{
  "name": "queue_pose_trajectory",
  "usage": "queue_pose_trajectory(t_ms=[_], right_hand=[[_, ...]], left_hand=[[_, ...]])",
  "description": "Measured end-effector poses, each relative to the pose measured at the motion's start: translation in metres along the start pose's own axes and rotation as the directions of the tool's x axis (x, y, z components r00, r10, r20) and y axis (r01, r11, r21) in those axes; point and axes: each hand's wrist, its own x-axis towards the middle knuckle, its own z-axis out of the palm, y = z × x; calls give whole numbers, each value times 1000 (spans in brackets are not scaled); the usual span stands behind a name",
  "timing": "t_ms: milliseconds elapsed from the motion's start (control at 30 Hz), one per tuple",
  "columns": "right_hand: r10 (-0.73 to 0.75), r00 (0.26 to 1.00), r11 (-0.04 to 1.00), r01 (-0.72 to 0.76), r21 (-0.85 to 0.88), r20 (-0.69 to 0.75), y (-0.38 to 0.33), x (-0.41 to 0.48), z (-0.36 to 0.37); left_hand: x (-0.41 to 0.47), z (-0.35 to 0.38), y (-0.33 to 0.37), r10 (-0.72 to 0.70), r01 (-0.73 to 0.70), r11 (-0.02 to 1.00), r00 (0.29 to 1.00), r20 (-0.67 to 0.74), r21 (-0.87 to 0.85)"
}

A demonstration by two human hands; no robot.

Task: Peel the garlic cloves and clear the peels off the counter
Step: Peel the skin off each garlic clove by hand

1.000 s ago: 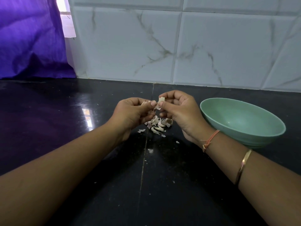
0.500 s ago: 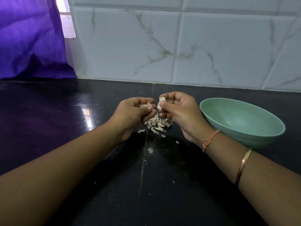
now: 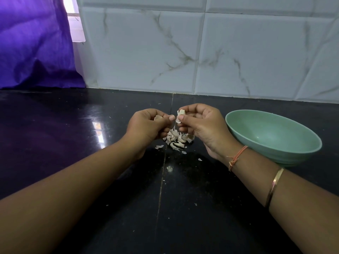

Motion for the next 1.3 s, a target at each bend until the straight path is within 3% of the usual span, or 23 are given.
queue_pose_trajectory(t_ms=[300,567,800,1133,1300], right_hand=[[-11,1000,1000,11,-16,16,1,-2,0],[-17,999,1000,17,-10,31,0,-3,1],[13,999,999,-14,37,31,-2,-3,0],[82,997,987,-83,134,12,-2,-2,4],[43,998,999,-42,16,-42,1,-1,2]], left_hand=[[0,4,0,118,-120,992,992,32,48],[-1,2,1,139,-142,989,987,82,33],[1,2,3,65,-44,990,986,150,-137],[4,0,2,-12,21,979,999,46,-205],[4,-2,-1,-9,9,999,1000,-2,-40]])
